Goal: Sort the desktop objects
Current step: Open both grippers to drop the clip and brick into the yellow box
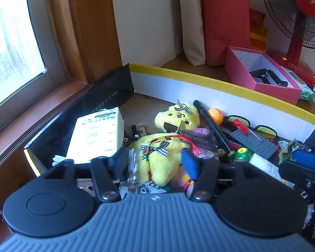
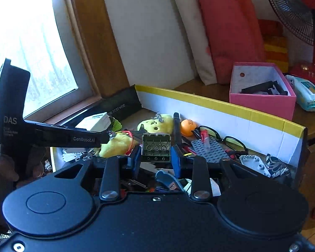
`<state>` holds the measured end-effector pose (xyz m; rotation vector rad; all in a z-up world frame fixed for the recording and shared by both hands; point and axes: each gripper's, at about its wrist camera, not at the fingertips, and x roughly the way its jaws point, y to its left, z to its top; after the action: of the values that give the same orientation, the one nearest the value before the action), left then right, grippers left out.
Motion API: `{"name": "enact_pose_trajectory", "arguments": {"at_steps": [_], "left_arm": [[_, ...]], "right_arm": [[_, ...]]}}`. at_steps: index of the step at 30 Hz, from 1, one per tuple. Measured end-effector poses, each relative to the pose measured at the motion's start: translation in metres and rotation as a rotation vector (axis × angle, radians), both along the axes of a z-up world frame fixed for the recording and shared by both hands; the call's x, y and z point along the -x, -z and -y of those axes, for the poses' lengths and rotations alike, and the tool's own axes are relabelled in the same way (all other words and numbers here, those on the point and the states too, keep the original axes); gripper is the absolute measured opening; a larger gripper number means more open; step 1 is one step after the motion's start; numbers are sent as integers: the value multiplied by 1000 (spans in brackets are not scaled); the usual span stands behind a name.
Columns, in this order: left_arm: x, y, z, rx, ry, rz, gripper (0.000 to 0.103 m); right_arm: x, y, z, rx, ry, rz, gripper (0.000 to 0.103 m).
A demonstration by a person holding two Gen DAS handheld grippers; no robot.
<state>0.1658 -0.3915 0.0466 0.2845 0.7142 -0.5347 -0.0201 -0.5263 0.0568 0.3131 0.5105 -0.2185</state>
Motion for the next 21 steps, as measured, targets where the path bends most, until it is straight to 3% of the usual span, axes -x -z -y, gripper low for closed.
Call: {"name": "enact_pose_trajectory", "arguments": {"at_steps": [7, 21], "left_arm": [[-1, -1, 6, -3, -6, -28, 87], [3, -4, 6, -7, -19, -35, 93]], "right_arm": [[-6, 3, 11, -1, 17, -9, 30], [-8, 7, 24, -7, 71, -25, 30]]}}
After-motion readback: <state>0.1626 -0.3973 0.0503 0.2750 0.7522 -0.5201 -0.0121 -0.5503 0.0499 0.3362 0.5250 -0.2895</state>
